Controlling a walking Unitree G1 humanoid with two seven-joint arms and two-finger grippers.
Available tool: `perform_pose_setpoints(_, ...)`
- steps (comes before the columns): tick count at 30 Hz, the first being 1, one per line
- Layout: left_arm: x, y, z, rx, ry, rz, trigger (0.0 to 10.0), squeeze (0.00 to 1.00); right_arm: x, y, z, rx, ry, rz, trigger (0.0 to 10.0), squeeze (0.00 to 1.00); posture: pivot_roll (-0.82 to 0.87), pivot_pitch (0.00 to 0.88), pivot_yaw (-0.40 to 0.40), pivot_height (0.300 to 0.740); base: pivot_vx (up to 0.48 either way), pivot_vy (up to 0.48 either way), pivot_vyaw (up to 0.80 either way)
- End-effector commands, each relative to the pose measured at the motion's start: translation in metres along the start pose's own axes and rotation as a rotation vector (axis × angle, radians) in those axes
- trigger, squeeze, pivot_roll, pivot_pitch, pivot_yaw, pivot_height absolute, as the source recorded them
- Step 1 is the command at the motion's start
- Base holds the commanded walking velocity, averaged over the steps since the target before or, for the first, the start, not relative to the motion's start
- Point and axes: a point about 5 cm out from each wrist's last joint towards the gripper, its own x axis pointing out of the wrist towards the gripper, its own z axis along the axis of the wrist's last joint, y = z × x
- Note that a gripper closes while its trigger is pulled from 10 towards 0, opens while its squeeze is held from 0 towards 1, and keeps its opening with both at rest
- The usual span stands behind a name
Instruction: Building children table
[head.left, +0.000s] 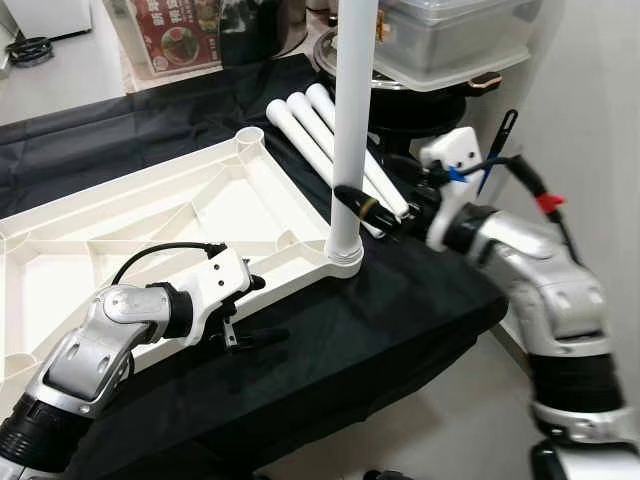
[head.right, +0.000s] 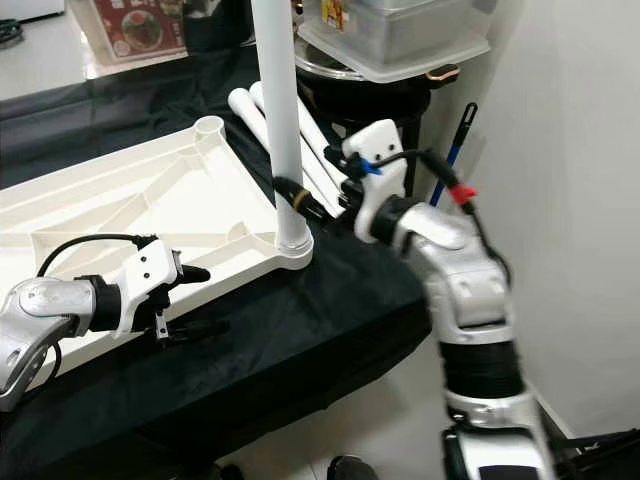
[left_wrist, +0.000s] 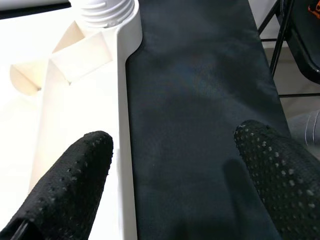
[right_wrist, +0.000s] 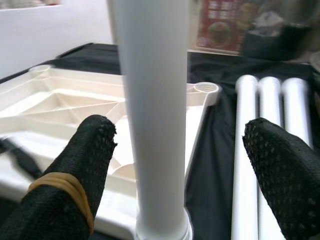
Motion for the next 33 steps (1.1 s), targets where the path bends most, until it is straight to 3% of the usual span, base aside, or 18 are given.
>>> perform_pose_setpoints(1,0.001,-0.002,-0.002,0.000,0.017,-0.016,10.0,0.00,-0.002,-0.004,0.000,0.010,-0.007,0.064,10.0,0.00,-0.03,0.169,-0.006,0.740,0.000,0.000,0.00)
perform_pose_setpoints(4,0.000,-0.003,-0.002,0.001,0.018,-0.017,10.0,0.00,-0.004,-0.011,0.000,0.001,-0.003,0.070,10.0,0.00,-0.03,0.169,-0.006,0.740,0.000,0.000,0.00)
perform_pose_setpoints(7,-0.002,-0.003,-0.002,0.001,0.025,-0.020,10.0,0.00,0.005,-0.031,-0.004,-0.034,0.002,0.031,10.0,0.00,-0.03,0.166,0.001,0.740,0.000,0.000,0.00)
perform_pose_setpoints(12,-0.002,-0.002,-0.002,0.003,0.026,-0.021,10.0,0.00,0.015,-0.032,-0.005,-0.032,-0.009,0.049,10.0,0.00,-0.02,0.168,0.003,0.740,0.000,0.000,0.00)
perform_pose_setpoints(17,-0.002,-0.004,0.000,0.009,0.022,-0.029,10.0,0.00,0.040,-0.017,-0.012,0.019,-0.016,0.239,10.0,0.00,-0.01,0.170,0.004,0.740,0.000,0.000,0.00)
perform_pose_setpoints(21,-0.003,-0.005,0.001,0.008,0.023,-0.029,10.0,0.00,0.040,-0.018,-0.016,0.032,0.016,0.308,10.0,0.00,0.00,0.174,0.000,0.740,0.000,0.000,0.00)
perform_pose_setpoints(29,-0.005,-0.008,0.001,0.004,0.027,-0.029,10.0,0.00,0.038,-0.035,-0.013,-0.002,0.021,0.245,10.0,0.00,0.00,0.183,-0.003,0.740,0.000,0.000,0.00)
perform_pose_setpoints(30,-0.005,-0.008,0.001,0.002,0.026,-0.030,10.0,0.00,0.038,-0.037,-0.012,-0.013,0.019,0.228,4.7,0.00,0.00,0.184,-0.002,0.740,0.000,0.000,0.00)
perform_pose_setpoints(32,-0.005,-0.009,0.001,0.001,0.026,-0.031,10.0,0.00,0.039,-0.040,-0.012,-0.021,0.017,0.221,4.7,0.00,0.00,0.185,-0.002,0.740,0.000,0.000,0.00)
perform_pose_setpoints(33,-0.004,-0.009,0.001,0.000,0.026,-0.032,10.0,0.00,0.039,-0.041,-0.011,-0.025,0.012,0.217,1.3,0.00,0.00,0.185,-0.001,0.740,0.000,0.000,0.00)
